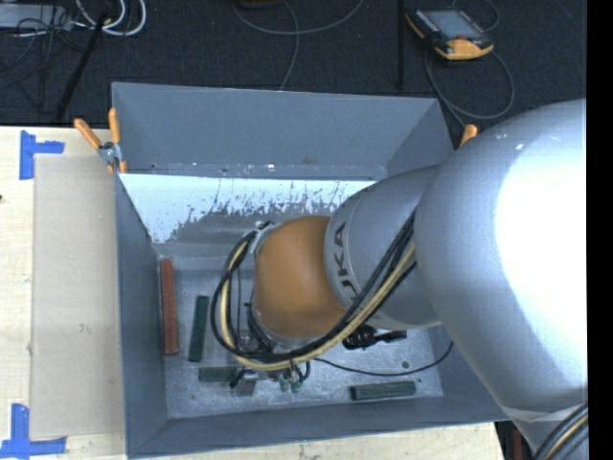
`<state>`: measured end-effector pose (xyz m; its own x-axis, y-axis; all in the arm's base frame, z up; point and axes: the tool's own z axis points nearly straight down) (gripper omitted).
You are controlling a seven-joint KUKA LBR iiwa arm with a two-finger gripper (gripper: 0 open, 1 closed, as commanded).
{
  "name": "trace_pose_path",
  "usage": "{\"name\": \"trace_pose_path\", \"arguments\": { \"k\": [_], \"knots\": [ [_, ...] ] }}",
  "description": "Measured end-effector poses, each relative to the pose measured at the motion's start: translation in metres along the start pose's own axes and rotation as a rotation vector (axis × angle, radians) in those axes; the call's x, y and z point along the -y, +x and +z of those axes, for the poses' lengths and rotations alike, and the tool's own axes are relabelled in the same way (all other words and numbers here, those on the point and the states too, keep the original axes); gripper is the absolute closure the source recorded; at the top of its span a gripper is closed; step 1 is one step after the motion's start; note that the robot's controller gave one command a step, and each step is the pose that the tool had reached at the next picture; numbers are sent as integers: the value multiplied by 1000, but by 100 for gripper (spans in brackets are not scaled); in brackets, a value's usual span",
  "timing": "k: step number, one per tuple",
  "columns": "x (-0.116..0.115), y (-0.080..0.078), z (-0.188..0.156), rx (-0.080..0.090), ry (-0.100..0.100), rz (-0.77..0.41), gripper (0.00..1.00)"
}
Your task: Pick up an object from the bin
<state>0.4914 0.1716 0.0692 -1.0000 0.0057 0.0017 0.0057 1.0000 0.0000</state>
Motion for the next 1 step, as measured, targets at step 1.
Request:
{"name": "trace_pose_path", "arguments": {
  "k": [1],
  "knots": [
    [13,-1,-178,9,-2,-35,100]
  ]
}}
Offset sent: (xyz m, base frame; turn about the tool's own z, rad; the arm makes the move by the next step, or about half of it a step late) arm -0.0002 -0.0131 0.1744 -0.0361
